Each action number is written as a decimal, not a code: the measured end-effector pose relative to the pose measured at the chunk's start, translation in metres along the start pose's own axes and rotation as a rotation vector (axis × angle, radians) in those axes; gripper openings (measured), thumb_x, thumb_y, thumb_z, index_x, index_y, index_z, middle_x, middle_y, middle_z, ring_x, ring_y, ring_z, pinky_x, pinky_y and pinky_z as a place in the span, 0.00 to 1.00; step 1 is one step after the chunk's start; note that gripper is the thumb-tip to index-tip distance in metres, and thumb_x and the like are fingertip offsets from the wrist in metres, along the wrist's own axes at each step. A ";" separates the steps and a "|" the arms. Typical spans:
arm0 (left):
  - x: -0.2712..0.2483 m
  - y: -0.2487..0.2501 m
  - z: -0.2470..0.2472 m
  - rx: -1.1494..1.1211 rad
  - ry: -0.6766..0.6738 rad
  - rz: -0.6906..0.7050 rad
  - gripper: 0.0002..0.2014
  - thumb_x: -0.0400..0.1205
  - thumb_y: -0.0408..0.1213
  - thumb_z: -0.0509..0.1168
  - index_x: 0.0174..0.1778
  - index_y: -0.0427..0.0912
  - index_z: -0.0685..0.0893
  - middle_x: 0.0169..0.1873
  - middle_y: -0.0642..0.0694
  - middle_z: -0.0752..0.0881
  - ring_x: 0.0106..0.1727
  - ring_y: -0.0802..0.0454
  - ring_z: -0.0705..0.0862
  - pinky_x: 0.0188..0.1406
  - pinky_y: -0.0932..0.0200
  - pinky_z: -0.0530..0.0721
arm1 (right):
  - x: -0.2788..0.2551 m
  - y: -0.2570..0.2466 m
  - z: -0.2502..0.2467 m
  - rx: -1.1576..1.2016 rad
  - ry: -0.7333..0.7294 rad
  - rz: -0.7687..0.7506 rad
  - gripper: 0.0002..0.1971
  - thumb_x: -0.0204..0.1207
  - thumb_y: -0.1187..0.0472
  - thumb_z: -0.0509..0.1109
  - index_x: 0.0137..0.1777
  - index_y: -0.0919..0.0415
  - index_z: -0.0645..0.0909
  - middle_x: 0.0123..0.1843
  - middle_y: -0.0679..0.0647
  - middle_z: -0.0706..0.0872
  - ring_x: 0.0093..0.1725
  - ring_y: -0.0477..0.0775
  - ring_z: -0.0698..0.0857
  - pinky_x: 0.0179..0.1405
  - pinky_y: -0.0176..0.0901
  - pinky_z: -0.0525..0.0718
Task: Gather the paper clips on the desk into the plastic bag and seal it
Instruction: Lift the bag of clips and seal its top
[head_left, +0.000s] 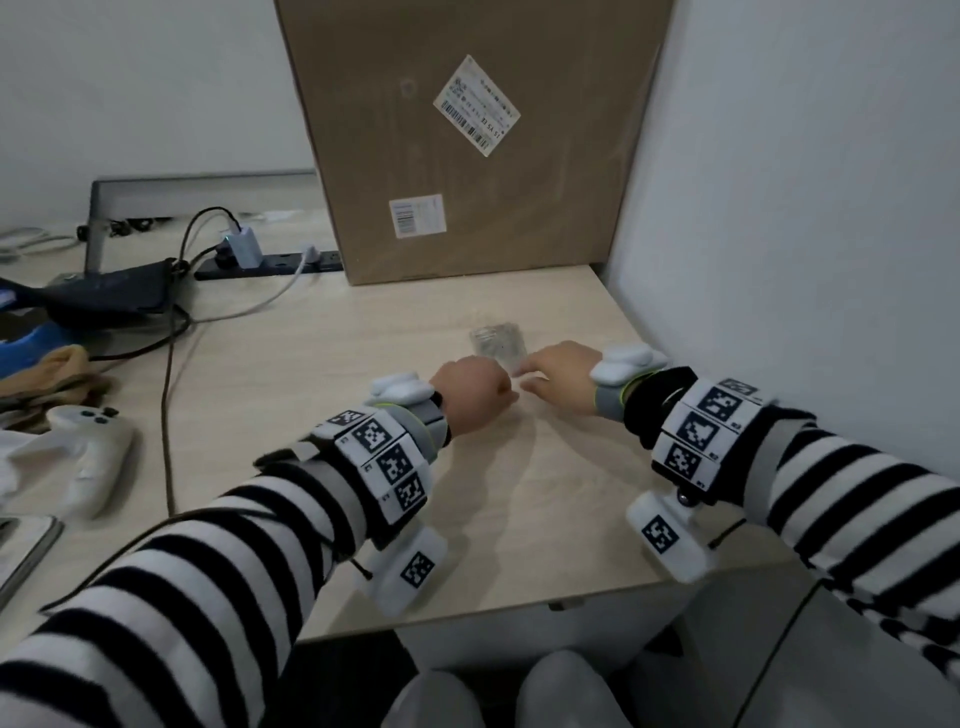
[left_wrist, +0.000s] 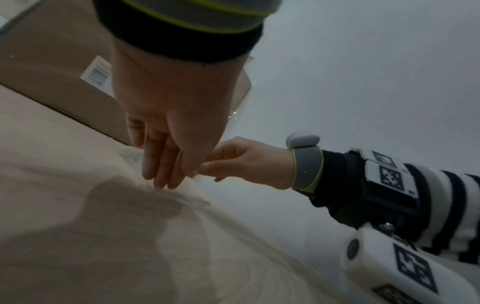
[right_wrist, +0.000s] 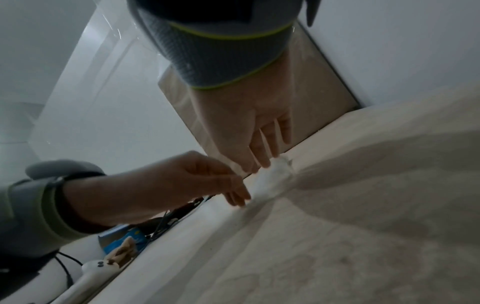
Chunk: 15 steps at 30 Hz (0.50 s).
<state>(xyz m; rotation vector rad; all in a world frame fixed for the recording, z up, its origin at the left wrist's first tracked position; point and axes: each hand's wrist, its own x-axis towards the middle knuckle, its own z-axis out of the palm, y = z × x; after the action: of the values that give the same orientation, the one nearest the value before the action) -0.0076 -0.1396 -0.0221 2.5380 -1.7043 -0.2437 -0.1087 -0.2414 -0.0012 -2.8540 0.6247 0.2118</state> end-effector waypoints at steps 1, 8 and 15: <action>0.003 0.001 0.000 -0.016 0.026 -0.011 0.16 0.85 0.41 0.56 0.36 0.36 0.78 0.31 0.44 0.78 0.40 0.41 0.78 0.39 0.54 0.71 | 0.003 -0.005 0.001 -0.007 0.002 0.009 0.18 0.84 0.58 0.57 0.72 0.58 0.76 0.71 0.58 0.80 0.69 0.62 0.79 0.66 0.47 0.77; -0.003 0.001 0.029 0.019 -0.172 -0.048 0.28 0.88 0.47 0.46 0.84 0.49 0.48 0.84 0.53 0.52 0.83 0.45 0.55 0.75 0.33 0.61 | 0.007 -0.004 0.035 -0.065 -0.088 0.051 0.29 0.88 0.57 0.49 0.83 0.69 0.45 0.86 0.62 0.49 0.85 0.58 0.50 0.65 0.36 0.44; -0.020 0.013 0.009 0.134 -0.255 -0.035 0.28 0.89 0.46 0.43 0.84 0.42 0.44 0.85 0.48 0.45 0.85 0.46 0.48 0.68 0.49 0.34 | 0.025 0.014 0.059 -0.027 -0.160 0.052 0.32 0.86 0.46 0.46 0.84 0.59 0.40 0.87 0.55 0.41 0.86 0.61 0.43 0.84 0.56 0.44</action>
<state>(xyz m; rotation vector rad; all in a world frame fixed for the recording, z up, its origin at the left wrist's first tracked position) -0.0283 -0.1255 -0.0267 2.7361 -1.8187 -0.4905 -0.0981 -0.2497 -0.0652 -2.8125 0.6682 0.4555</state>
